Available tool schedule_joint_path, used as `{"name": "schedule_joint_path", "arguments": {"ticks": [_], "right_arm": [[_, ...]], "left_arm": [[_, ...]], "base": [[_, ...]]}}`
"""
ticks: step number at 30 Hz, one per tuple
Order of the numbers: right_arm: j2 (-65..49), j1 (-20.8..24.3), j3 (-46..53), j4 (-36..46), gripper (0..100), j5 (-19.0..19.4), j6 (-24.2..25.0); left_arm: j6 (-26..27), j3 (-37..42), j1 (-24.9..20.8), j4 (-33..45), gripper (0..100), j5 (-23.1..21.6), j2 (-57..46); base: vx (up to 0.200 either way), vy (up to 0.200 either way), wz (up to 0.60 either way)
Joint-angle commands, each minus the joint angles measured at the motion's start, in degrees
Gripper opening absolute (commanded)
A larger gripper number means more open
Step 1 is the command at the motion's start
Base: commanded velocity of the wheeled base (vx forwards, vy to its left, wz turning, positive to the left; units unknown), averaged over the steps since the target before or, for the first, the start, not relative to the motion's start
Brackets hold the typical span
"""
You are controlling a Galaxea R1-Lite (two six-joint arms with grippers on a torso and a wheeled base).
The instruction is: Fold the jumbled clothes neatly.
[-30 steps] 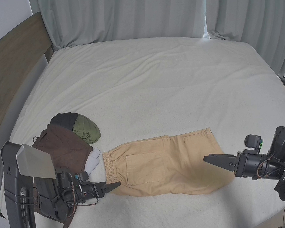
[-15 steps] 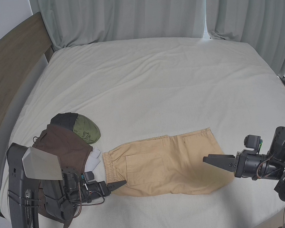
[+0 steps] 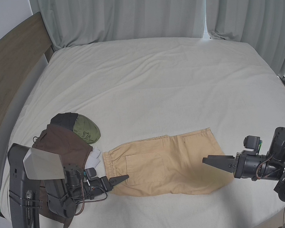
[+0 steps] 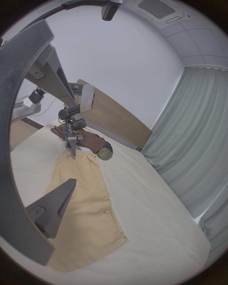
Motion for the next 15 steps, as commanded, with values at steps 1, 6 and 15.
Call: {"name": "schedule_joint_path", "arguments": {"ticks": [1, 6, 15], "right_arm": [[0.3, 0.0, 0.1, 0.0, 100, 0.0, 0.0], [0.5, 0.1, 0.1, 0.0, 100, 0.0, -0.1], [0.6, 0.0, 0.2, 0.0, 100, 0.0, 0.0]], "left_arm": [[-0.1, -0.2, 0.0, -0.2, 100, 0.5, 0.0], [-1.2, -0.9, -0.1, -0.2, 0, 2.9, 0.1], [-1.5, -0.4, -0.5, -0.3, 0, 2.8, 0.0]], "base": [[0.000, 0.000, 0.00], [0.000, 0.000, 0.00], [0.000, 0.000, 0.00]]}}
